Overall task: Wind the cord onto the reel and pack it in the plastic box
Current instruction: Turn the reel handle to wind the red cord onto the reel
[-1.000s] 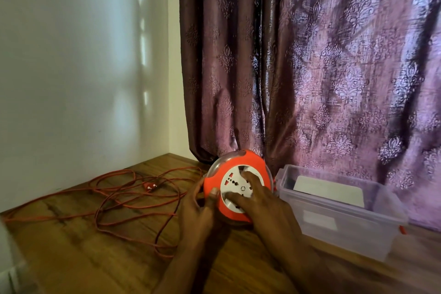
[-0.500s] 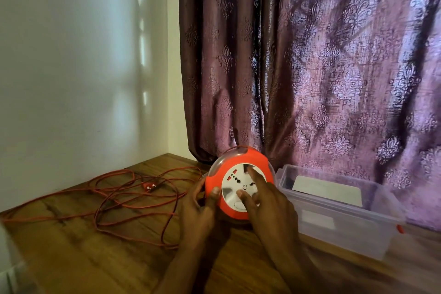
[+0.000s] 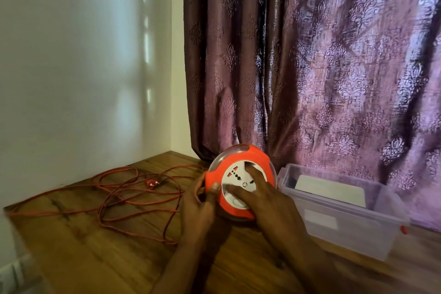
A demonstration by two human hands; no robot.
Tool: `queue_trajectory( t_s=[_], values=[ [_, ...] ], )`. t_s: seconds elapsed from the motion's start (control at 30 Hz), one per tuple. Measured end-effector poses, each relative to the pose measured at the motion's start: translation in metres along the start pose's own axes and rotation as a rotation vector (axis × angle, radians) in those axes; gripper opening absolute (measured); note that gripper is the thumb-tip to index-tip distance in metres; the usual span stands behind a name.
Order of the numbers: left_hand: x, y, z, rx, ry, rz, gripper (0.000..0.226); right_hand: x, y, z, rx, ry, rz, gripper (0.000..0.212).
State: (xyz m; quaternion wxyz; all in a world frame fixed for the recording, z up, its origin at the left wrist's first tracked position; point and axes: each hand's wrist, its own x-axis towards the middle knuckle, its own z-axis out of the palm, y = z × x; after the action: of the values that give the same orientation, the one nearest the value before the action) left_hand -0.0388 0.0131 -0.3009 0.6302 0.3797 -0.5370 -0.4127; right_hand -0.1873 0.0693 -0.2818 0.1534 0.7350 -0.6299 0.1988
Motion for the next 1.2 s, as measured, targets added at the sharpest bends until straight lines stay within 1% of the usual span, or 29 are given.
queue_trajectory(
  t_s=[0.13, 0.23, 0.33, 0.43, 0.5, 0.6, 0.8, 0.9, 0.97, 1.03, 1.1, 1.2],
  values=[
    [-0.001, 0.0, 0.0, 0.019, -0.022, 0.009, 0.034, -0.002, -0.003, 0.001, 0.043, 0.011, 0.092, 0.054],
    [0.0, -0.003, 0.001, 0.02, -0.015, 0.016, 0.03, 0.0, -0.006, 0.001, 0.032, 0.063, 0.177, 0.058],
    [0.001, -0.004, 0.001, 0.016, -0.012, 0.007, 0.04, 0.003, -0.009, 0.001, 0.065, 0.136, 0.278, 0.058],
    [0.001, -0.006, 0.003, -0.016, -0.033, -0.006, 0.049, 0.004, -0.013, 0.001, 0.089, 0.168, 0.333, 0.059],
    [0.001, -0.008, 0.003, -0.039, -0.034, -0.01, 0.051, 0.004, -0.016, 0.0, 0.108, 0.17, 0.356, 0.059],
    [0.001, -0.011, 0.003, -0.071, -0.05, -0.009, 0.048, 0.004, -0.017, -0.002, 0.144, 0.179, 0.401, 0.056],
    [0.005, -0.02, 0.003, -0.172, -0.026, -0.022, 0.043, 0.008, -0.023, -0.007, 0.324, 0.23, 0.456, 0.055],
    [0.007, -0.026, 0.004, -0.289, -0.035, -0.092, 0.047, 0.009, -0.026, -0.007, 0.476, 0.242, 0.514, 0.055],
    [0.008, -0.03, 0.005, -0.38, -0.072, -0.143, 0.053, 0.008, -0.03, -0.008, 0.556, 0.263, 0.545, 0.057],
    [0.008, -0.033, 0.007, -0.452, -0.133, -0.171, 0.05, 0.008, -0.032, -0.01, 0.61, 0.29, 0.567, 0.058],
    [0.005, -0.034, 0.01, -0.478, -0.196, -0.178, 0.048, 0.009, -0.032, -0.012, 0.654, 0.324, 0.592, 0.059],
    [0.003, -0.035, 0.012, -0.44, -0.284, -0.157, 0.065, 0.011, -0.03, -0.012, 0.739, 0.334, 0.634, 0.063]
  ],
)
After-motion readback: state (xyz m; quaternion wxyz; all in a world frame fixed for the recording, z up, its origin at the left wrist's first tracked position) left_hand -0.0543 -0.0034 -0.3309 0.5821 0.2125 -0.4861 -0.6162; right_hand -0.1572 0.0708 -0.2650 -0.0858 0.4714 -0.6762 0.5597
